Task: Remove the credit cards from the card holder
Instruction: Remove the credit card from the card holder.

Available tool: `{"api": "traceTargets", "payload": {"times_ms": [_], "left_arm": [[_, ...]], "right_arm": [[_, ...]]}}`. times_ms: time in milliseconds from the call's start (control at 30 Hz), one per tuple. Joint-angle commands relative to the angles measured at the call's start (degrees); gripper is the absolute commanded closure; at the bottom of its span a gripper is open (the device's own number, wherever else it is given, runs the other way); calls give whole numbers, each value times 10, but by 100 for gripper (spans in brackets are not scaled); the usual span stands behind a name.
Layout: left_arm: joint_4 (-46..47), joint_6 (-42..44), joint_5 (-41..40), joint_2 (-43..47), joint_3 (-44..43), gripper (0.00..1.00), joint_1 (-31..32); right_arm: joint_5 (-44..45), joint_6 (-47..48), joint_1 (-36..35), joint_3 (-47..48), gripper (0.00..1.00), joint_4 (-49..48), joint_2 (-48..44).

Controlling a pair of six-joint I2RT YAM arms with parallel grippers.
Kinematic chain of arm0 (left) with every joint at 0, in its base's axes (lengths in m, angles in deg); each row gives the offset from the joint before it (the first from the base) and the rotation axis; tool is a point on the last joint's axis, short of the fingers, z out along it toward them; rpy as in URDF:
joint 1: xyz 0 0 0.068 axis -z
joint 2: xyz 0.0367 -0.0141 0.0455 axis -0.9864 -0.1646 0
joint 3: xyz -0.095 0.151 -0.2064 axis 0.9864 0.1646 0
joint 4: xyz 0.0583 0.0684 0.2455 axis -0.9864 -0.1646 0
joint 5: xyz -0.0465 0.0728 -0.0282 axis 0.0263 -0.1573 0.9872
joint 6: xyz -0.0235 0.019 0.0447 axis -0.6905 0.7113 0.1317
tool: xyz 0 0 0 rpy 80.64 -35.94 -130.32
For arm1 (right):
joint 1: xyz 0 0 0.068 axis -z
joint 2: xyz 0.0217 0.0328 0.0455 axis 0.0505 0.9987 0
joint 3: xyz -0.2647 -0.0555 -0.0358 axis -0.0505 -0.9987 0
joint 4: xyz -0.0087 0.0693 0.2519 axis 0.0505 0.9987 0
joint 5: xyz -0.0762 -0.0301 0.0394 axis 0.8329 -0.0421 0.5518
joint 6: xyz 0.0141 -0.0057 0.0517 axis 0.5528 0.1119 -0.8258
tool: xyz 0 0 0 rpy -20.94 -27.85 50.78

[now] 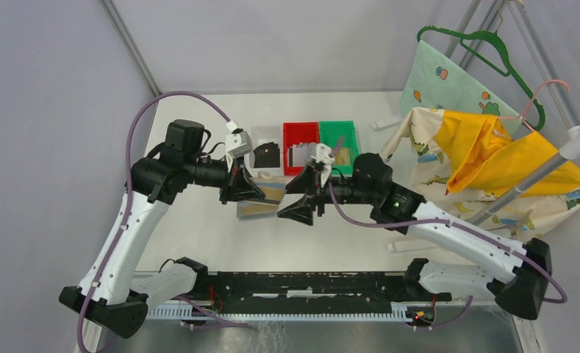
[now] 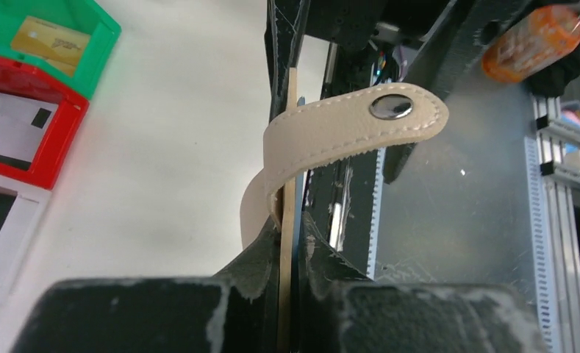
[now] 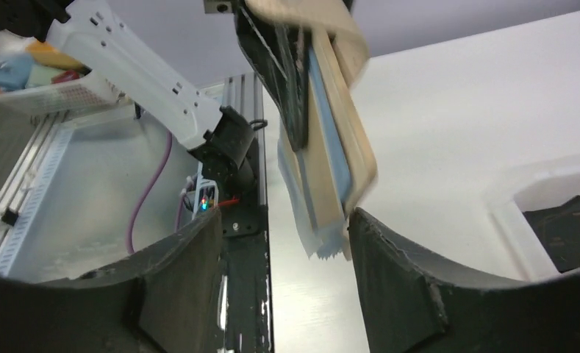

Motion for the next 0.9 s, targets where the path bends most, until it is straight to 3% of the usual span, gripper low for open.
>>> {"api": "traceTargets", "payload": {"times_ms": [0, 233, 433, 500, 633, 700, 767, 867], "left_arm": [[170, -192, 47, 35, 3, 98, 1], [279, -349, 95, 55, 17, 98, 1], [294, -383, 117, 59, 22, 98, 0], [295, -386, 117, 61, 24, 98, 0], [297, -392, 115, 63, 21, 98, 0], [298, -395, 110, 63, 20, 89, 0], [295, -398, 107, 61, 20, 64, 0], [280, -382, 116, 56, 21, 57, 0]], "right_arm": [[54, -136, 27, -144, 29, -343, -88], [26, -256, 36, -198, 29, -530, -64], [-8, -354, 36, -200, 39, -675, -22], [-34, -390, 36, -190, 54, -710, -3], [-63, -408, 35, -164, 96, -681, 17], [-65, -394, 36, -157, 100, -644, 11], [-66, -366, 37, -144, 100, -594, 2], [-70, -308, 37, -108, 100, -497, -7]]}}
